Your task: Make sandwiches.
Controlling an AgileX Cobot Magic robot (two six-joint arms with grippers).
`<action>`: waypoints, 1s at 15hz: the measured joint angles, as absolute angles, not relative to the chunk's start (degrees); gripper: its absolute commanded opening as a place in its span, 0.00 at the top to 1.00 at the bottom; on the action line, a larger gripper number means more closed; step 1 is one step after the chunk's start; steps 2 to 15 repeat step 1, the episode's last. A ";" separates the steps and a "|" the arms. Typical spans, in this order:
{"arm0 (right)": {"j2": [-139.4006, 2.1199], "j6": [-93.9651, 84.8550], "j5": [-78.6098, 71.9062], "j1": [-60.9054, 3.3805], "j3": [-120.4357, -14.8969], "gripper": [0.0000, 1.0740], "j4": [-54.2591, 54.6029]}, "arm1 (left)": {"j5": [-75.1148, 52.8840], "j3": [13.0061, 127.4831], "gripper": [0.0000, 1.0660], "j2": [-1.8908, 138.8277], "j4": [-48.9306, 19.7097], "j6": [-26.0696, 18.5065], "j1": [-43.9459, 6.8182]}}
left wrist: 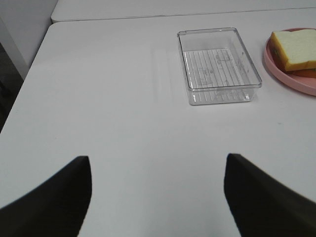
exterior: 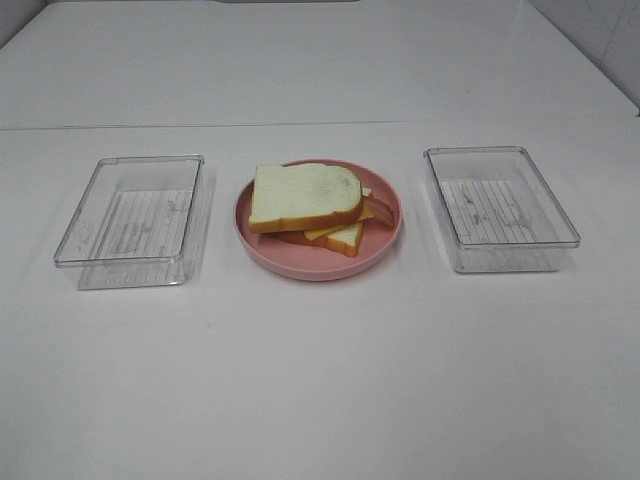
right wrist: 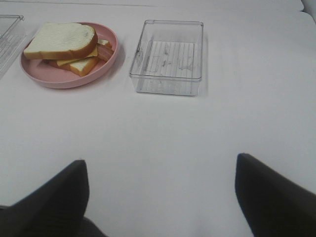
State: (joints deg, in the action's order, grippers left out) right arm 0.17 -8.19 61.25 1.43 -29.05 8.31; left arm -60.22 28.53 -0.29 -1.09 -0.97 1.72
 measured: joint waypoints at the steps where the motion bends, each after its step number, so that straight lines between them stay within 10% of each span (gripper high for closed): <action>1: 0.17 -8.19 61.25 1.43 -29.05 0.27 8.31 | -60.22 28.53 0.33 -0.29 -1.09 -0.97 1.72; 15: 0.17 -8.19 61.25 1.43 -29.05 0.27 8.31 | -60.22 28.53 0.33 -0.29 -1.09 -0.97 1.72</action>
